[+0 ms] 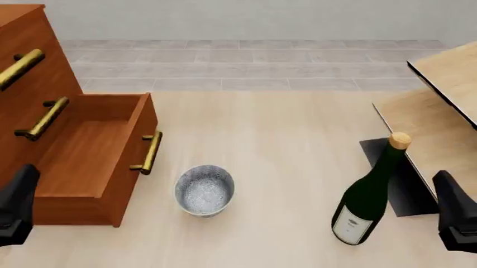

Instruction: Put the bowl on top of the cabinet.

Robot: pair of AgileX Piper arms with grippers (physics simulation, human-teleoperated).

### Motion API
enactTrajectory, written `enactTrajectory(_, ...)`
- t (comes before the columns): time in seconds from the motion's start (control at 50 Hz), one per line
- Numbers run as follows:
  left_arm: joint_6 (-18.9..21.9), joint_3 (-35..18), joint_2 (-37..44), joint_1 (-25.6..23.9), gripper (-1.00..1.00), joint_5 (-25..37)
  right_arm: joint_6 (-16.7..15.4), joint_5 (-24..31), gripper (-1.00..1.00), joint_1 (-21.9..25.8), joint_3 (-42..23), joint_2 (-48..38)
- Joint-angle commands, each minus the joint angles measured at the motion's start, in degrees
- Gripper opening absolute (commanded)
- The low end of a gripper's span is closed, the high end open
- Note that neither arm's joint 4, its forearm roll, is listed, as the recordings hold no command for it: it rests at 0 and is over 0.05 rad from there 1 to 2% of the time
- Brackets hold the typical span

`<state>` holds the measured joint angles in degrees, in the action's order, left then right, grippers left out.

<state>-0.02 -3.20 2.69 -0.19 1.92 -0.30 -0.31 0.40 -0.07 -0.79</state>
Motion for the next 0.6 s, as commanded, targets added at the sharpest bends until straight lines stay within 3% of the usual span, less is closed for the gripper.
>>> enactTrajectory(0.02, -0.1, 2.8, -2.0, -0.1, 1.00, -1.9, 0.4, 0.2, 1.00, -0.3, -0.2, 0.3)
enactTrajectory(0.24, 0.9, 1.6, 0.9, -1.7, 1.00, -3.0, 0.5, 0.3, 1.00, -0.2, -0.1, 0.4)
enactTrajectory(0.42, 4.1, -2.1, 12.0, -6.6, 1.00, -8.0, 0.8, 0.5, 1.00, -0.3, -0.2, 0.5)
enactTrajectory(0.48, 2.1, -4.7, 18.2, -7.5, 1.00, -9.3, 1.0, 0.4, 1.00, -0.3, -0.1, 0.5)
enactTrajectory(0.6, 2.3, -10.0, 24.4, -11.9, 1.00, -8.4, 1.2, 0.4, 1.00, -0.3, -0.1, 0.3)
